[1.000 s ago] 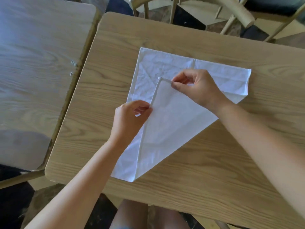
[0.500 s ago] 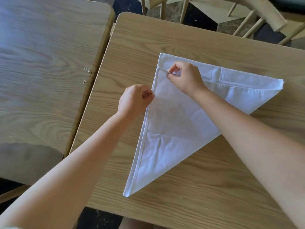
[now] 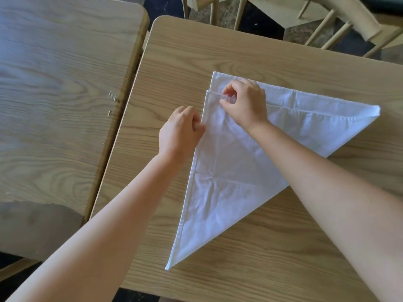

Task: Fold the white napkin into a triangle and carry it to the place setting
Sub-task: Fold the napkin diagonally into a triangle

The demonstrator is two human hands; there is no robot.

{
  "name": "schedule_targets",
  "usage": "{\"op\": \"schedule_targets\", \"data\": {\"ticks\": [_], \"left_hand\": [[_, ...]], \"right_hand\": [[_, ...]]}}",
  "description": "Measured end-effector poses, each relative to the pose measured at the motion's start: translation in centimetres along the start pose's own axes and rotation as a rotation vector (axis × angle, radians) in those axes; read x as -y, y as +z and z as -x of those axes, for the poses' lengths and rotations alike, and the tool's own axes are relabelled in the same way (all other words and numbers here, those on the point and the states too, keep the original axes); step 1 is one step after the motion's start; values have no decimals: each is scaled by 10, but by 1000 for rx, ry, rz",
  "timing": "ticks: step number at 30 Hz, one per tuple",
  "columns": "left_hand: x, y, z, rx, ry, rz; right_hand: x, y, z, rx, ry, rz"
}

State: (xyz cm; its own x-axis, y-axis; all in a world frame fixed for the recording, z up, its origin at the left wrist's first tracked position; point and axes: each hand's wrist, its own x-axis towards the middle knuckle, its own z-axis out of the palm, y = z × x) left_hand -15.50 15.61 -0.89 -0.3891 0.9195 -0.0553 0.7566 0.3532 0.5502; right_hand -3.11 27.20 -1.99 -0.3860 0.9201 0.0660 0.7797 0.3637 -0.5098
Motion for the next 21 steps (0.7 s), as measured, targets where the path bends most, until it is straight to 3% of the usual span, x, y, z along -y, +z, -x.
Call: {"op": "schedule_targets", "data": {"ticks": [3, 5, 7, 10, 14, 21], "left_hand": [[-5, 13, 3, -154, 262, -176], [-15, 23, -1, -103, 357, -272], [-23, 33, -8, 2, 363, -328], [-23, 50, -11, 119, 369, -359], [-20, 58, -11, 132, 345, -383], [-20, 54, -11, 155, 337, -425]], "right_hand": [[-2, 1, 8, -71, -30, 57], [-5, 2, 23, -139, -54, 95], [-9, 5, 44, -163, -39, 135], [-20, 8, 71, -22, 22, 209], [-44, -3, 90, 77, 97, 299], [-156, -75, 116, 45, 367, 411]]}}
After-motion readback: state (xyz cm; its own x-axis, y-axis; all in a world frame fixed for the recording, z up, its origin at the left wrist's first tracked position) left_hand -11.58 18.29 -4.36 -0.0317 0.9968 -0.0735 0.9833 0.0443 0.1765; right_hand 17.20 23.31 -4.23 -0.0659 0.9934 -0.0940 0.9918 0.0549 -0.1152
